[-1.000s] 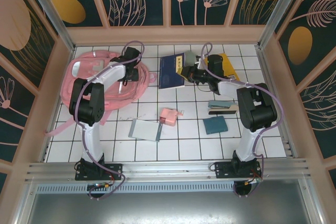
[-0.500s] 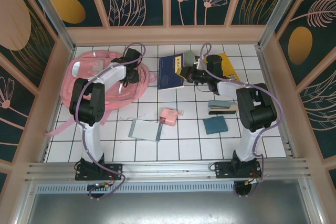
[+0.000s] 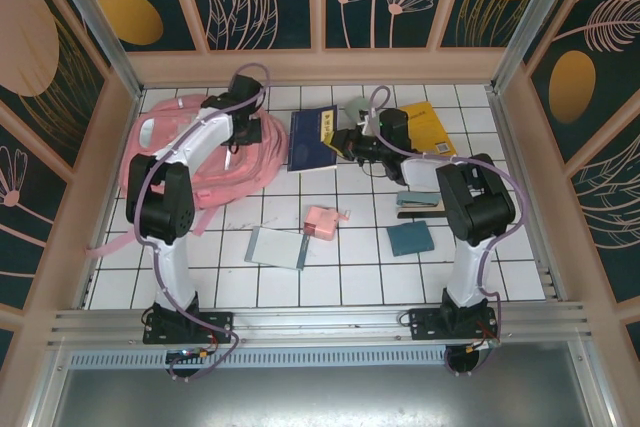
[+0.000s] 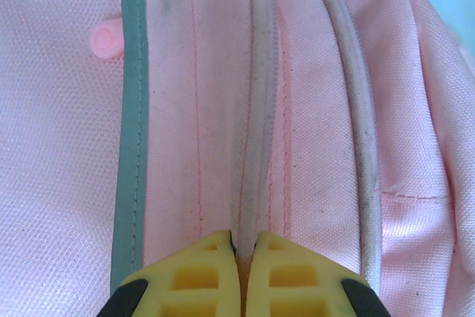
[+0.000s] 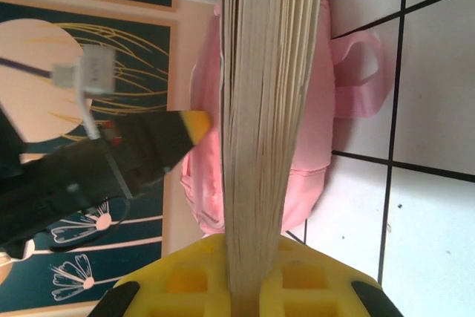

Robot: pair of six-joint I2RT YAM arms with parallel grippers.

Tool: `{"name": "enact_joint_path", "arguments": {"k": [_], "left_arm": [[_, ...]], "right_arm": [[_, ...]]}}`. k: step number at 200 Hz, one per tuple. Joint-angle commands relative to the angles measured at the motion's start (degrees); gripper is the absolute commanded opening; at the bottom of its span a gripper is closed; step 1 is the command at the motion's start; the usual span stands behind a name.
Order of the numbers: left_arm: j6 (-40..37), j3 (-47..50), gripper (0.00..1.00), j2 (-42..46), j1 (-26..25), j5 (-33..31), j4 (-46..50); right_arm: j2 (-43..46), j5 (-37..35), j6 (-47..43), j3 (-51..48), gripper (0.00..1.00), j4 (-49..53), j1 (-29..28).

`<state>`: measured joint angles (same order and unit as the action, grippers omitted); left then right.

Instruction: Pack the student bag

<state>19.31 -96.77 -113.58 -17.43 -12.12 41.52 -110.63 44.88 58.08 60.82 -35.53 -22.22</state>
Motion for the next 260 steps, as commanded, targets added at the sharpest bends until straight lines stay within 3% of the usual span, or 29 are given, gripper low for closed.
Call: {"name": "enact_joint_path", "arguments": {"k": [1, 53, 96, 136, 163, 228, 242, 252, 260], "left_arm": [[-1.1, -6.3, 0.0, 5.09, -0.62, 5.84, 0.58], [-1.61, -10.97, 0.0, 9.82, 0.34, 14.31, 0.21], [1.11, -10.87, 0.0, 12.42, 4.24, 25.69, -5.16], [3.57, -11.17, 0.0, 11.29, 5.56, 28.49, -6.32], [4.94, -10.5, 0.0, 10.77, 5.62, 29.87, -7.3], [6.43, -9.86, 0.0, 10.48, 5.57, 30.71, -8.43], [6.44, -9.67, 0.0, 10.4, 5.59, 30.76, -8.56], [6.36, -9.59, 0.0, 10.33, 5.58, 30.54, -8.56], [6.22, -9.56, 0.0, 10.38, 5.65, 30.34, -8.52]], "right_arm": [[-1.02, -2.11, 3.31, 3.12, 0.0, -8.33, -1.32], [-6.14, -5.45, 6.84, 8.3, 0.0, -11.6, -4.55], [-13.24, -7.66, 9.98, 16.29, 0.0, -13.07, -8.52], [-20.39, -11.32, 14.54, 24.82, 0.0, -14.13, -12.83], [-27.18, -11.55, 16.35, 35.39, 0.0, -11.6, -15.77], [-45.23, -14.74, 16.28, 67.0, 0.0, 7.62, -20.84], [-48.15, -14.46, 16.12, 72.55, 0.1, 10.93, -21.33], [-49.12, -13.74, 15.64, 74.69, 0.26, 13.16, -21.46], [-48.87, -13.19, 14.83, 74.79, 0.33, 14.63, -21.55]]}}
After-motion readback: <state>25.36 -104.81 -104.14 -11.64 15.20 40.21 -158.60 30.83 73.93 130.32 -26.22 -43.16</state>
